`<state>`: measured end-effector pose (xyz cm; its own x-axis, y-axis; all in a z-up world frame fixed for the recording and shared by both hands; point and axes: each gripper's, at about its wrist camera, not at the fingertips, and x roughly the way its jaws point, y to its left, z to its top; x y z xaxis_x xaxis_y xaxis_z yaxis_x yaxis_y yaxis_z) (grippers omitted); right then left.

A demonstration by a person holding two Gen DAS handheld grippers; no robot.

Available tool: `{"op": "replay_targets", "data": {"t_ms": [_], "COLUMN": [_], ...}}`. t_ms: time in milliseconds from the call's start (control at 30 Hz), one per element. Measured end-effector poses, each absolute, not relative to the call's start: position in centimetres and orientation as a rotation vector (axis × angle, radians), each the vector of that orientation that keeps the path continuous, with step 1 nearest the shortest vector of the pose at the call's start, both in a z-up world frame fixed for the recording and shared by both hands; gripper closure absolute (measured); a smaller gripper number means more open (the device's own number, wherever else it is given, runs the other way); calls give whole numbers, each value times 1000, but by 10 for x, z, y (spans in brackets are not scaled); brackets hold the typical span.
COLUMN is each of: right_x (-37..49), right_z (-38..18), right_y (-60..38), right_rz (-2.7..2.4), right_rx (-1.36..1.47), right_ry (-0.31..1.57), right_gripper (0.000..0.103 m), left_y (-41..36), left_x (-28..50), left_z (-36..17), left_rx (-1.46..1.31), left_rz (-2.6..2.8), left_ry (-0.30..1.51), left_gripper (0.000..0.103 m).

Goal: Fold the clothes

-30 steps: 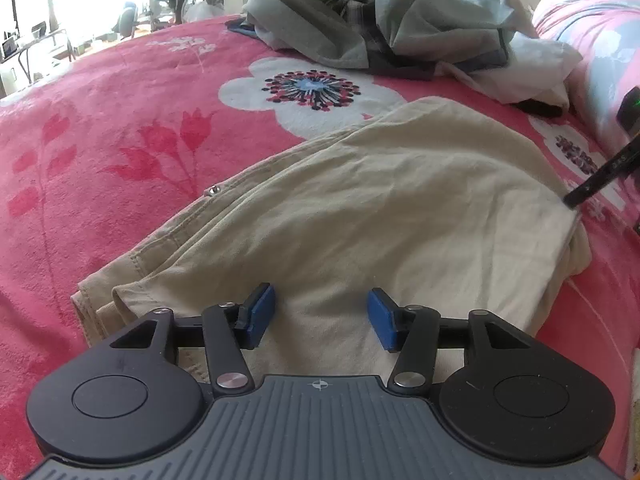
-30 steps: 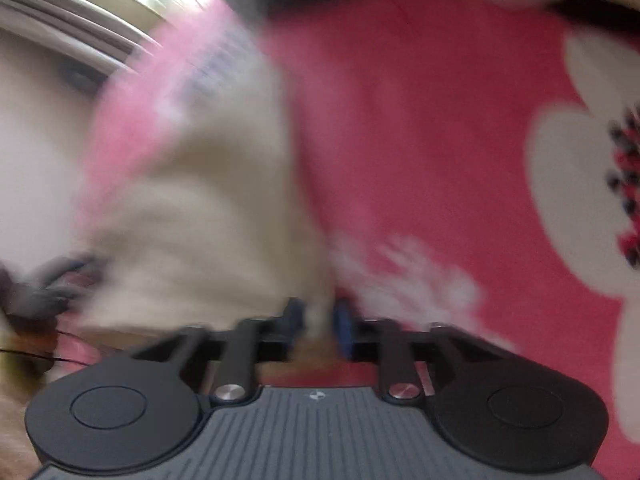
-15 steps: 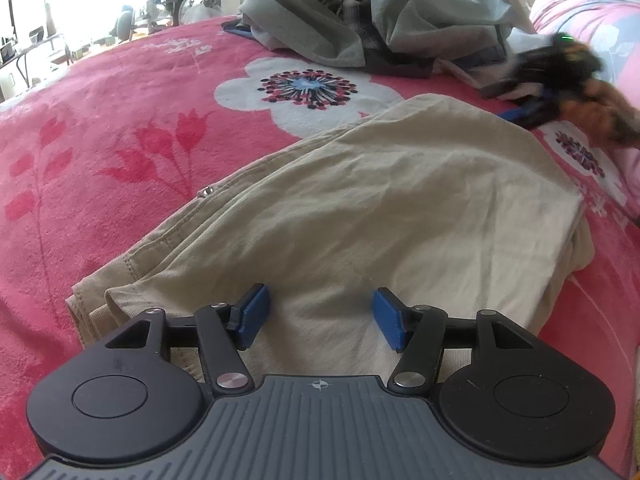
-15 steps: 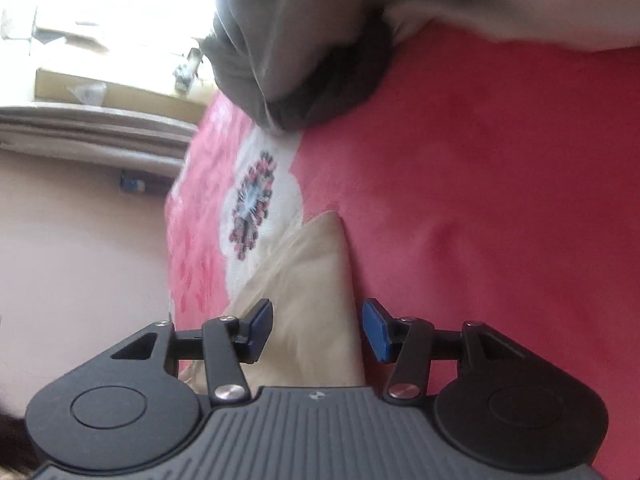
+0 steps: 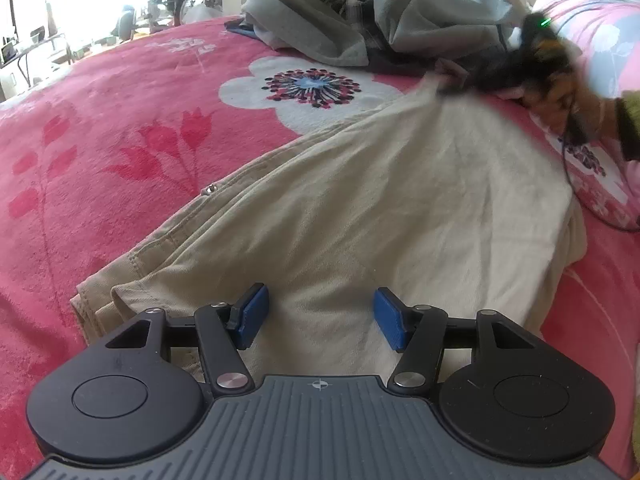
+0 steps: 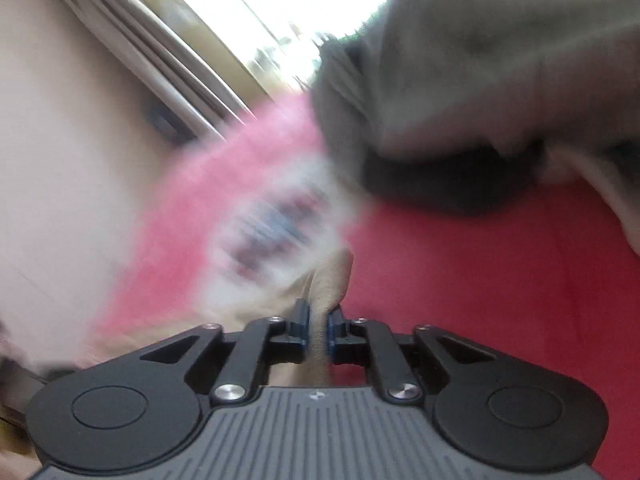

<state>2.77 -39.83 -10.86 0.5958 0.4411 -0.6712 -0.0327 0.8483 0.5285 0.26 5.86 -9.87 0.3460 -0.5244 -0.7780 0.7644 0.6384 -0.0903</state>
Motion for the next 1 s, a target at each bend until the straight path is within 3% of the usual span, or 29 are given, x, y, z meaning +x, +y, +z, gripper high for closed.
{"op": "replay_targets", "data": {"t_ms": [100, 267, 367, 467, 500, 533, 600, 733, 800, 867, 1000], "right_x": [19, -27, -57, -83, -86, -92, -104, -138, -145, -140, -156], "right_z": [-123, -72, -50, -72, -86, -86, -86, -52, -57, -78, -58], "right_y": [-427, -446, -424, -414, -412, -416, -423, -418, -409, -395, -384], "right_rz": [239, 313, 447, 386, 311, 286, 234, 294, 263, 102, 49], "right_rx": [745, 800, 663, 580, 546, 589, 676, 666, 623, 442, 478], "right_ry": [882, 706, 769, 888, 931, 921, 900, 789, 846, 1015, 932], "right_gripper": [82, 81, 82, 83, 97, 103, 97, 94, 87, 86, 83], "left_y": [58, 59, 58, 58, 58, 57, 56, 55, 54, 53, 43], "left_x": [1, 0, 1, -1, -2, -3, -4, -5, -5, -6, -11], "left_z": [-100, -100, -100, -100, -100, -100, -99, -96, -94, -83, -58], "left_rx": [326, 330, 338, 346, 350, 358, 366, 372, 378, 395, 443], "left_rz": [-852, -850, -850, -849, -848, -845, -839, -827, -816, -802, -834], "left_ry": [869, 869, 869, 862, 858, 856, 856, 861, 856, 828, 773], "left_gripper": [44, 44, 44, 44, 44, 44, 44, 44, 44, 44, 44]}}
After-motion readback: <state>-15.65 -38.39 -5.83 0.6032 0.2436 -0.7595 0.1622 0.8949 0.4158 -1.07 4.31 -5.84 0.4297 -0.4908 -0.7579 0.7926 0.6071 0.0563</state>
